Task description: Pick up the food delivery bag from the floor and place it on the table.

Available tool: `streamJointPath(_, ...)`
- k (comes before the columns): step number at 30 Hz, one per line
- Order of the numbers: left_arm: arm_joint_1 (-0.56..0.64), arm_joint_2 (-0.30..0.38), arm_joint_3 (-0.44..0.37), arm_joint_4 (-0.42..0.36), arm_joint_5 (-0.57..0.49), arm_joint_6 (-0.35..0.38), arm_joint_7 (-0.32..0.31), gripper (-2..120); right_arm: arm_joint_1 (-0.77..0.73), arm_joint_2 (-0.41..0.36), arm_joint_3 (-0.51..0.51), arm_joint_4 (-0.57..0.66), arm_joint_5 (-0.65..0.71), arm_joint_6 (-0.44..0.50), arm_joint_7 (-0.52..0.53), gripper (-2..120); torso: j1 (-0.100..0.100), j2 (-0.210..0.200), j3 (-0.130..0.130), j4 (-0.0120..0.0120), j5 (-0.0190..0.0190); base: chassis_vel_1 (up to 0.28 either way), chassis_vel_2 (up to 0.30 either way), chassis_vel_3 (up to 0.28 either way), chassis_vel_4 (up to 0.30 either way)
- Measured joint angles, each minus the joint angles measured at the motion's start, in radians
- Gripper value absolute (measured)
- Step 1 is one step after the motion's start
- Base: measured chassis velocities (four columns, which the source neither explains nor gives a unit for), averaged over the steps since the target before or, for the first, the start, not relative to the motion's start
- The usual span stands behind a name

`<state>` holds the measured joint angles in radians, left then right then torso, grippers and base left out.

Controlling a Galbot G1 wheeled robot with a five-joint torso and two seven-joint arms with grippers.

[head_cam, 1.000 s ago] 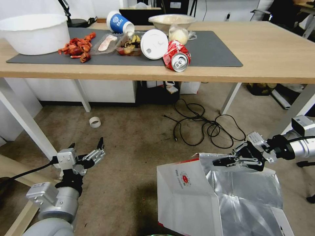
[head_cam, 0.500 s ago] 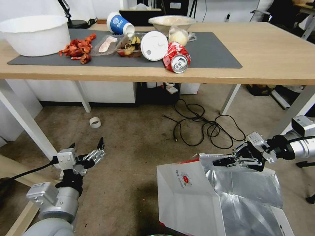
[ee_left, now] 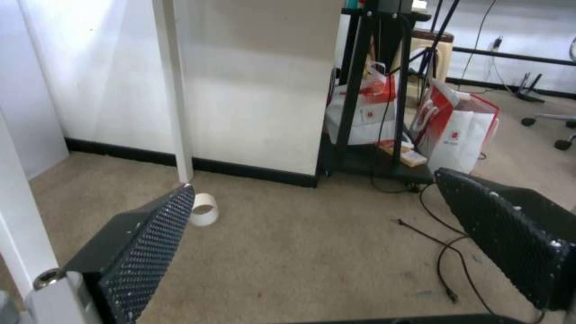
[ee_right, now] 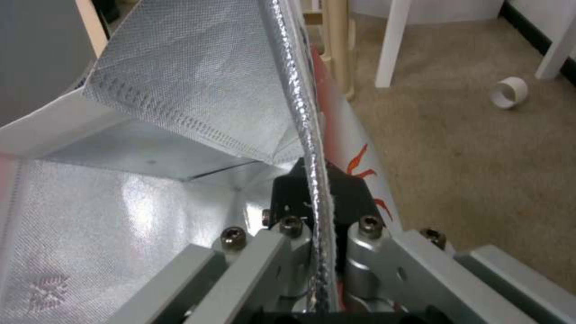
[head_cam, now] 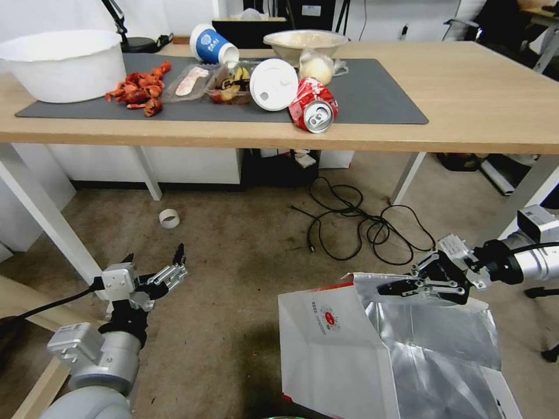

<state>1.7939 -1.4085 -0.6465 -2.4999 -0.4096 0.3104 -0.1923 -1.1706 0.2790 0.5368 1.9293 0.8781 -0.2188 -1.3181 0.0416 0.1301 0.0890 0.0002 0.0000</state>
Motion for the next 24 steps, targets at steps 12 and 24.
streamJointPath(12,0.000,0.000,-0.001,0.000,0.001,0.000,-0.001,100,-0.004,-0.001,0.004,0.004,0.000,0.001,0.000,0,0.002,0.011,0.009,0.0000,0.0000,0.000,0.000,0.000,0.000)
streamJointPath(24,-0.001,0.002,-0.002,0.000,0.000,0.003,-0.002,100,-0.005,0.000,0.004,0.006,-0.001,0.001,0.000,0,0.004,0.022,0.018,0.0000,0.0000,0.000,0.000,0.000,0.000)
